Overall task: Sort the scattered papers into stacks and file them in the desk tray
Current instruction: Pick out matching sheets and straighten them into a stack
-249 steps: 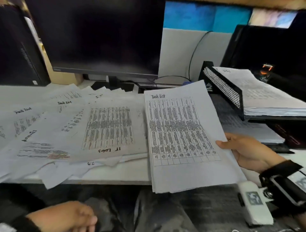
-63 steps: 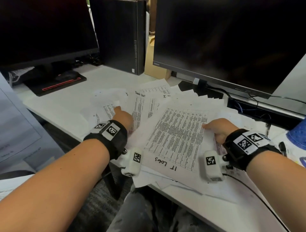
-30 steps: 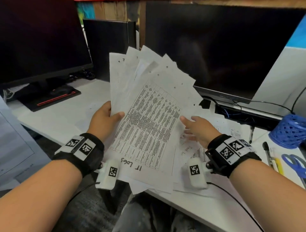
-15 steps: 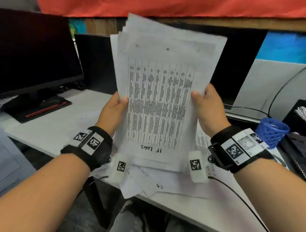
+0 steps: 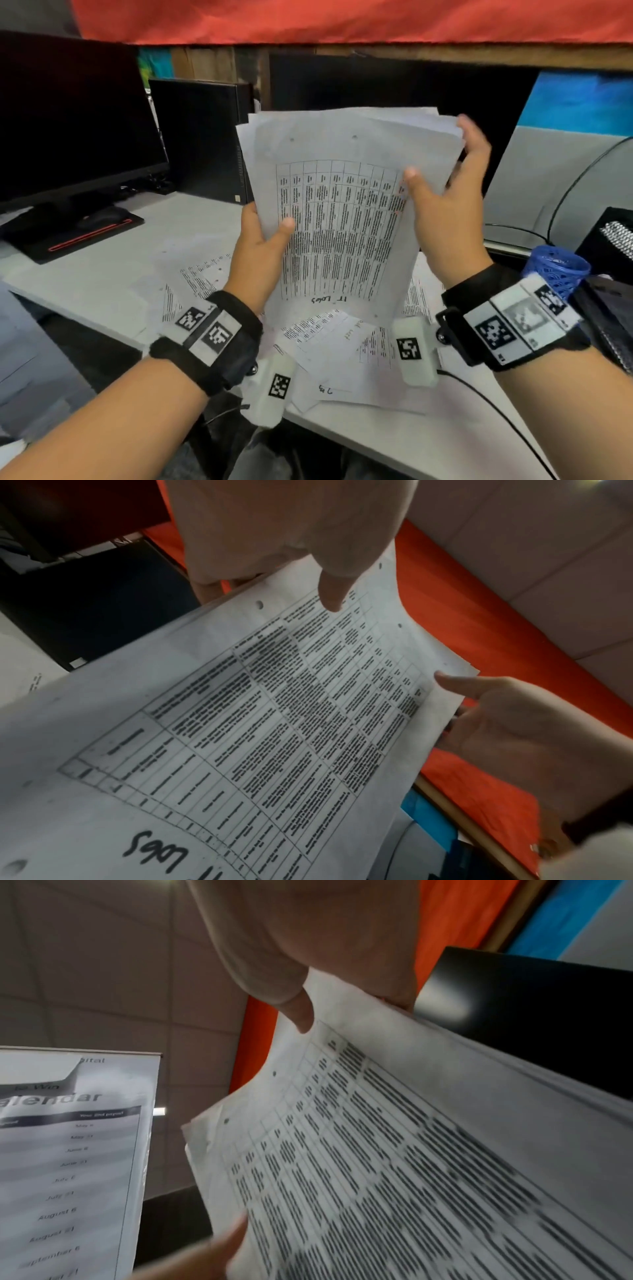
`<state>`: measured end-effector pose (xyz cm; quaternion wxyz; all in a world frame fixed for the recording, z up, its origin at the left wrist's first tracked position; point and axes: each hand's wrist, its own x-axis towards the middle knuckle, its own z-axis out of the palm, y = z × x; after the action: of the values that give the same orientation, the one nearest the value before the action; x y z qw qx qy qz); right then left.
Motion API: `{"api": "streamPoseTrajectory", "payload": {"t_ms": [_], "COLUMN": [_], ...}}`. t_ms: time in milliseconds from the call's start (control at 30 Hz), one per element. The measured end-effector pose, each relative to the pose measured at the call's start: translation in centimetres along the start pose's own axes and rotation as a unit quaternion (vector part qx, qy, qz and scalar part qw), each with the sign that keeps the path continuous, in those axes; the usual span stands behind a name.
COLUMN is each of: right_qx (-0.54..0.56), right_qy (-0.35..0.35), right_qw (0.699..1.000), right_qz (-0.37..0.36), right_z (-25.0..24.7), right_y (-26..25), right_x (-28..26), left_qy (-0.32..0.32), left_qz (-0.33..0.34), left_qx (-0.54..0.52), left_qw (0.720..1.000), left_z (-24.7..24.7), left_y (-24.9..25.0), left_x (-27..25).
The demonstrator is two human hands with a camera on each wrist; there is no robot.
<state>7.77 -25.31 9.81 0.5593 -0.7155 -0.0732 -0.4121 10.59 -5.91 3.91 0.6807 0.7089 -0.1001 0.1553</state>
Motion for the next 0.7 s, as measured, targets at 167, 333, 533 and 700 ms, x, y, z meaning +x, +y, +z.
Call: {"api": "streamPoseTrajectory", "payload": {"t_ms": [167, 333, 533, 700], "right_qx": [-0.139, -0.176, -0.027, -0.053], "right_qy": [-0.05, -0.009, 0.02, -0.086], "right_qw": [0.985, 0.984, 0.999, 0.977], "right_qz": [-0.086, -0.025, 0.036, 0.188], "right_z": [0.0, 0.2, 0.0, -0.4], "right_y": [-2.3, -1.4, 0.8, 5.1], "right_x": [3.5, 4.7, 3.6, -1.0], "left_qy": [-0.013, 0.007, 0.038, 0.057], "left_qz": [-0.023, -0.055, -0.073, -0.07], "left_qx": [0.0, -0.003, 0.007, -0.002], "left_qw": [1.0, 0.998, 0.997, 0.996], "left_z": [0.4, 0.5, 0.8, 0.7], "left_y": [-0.3, -1.6, -2.6, -2.3], "left_x": [0.2, 0.7, 1.5, 1.7]}}
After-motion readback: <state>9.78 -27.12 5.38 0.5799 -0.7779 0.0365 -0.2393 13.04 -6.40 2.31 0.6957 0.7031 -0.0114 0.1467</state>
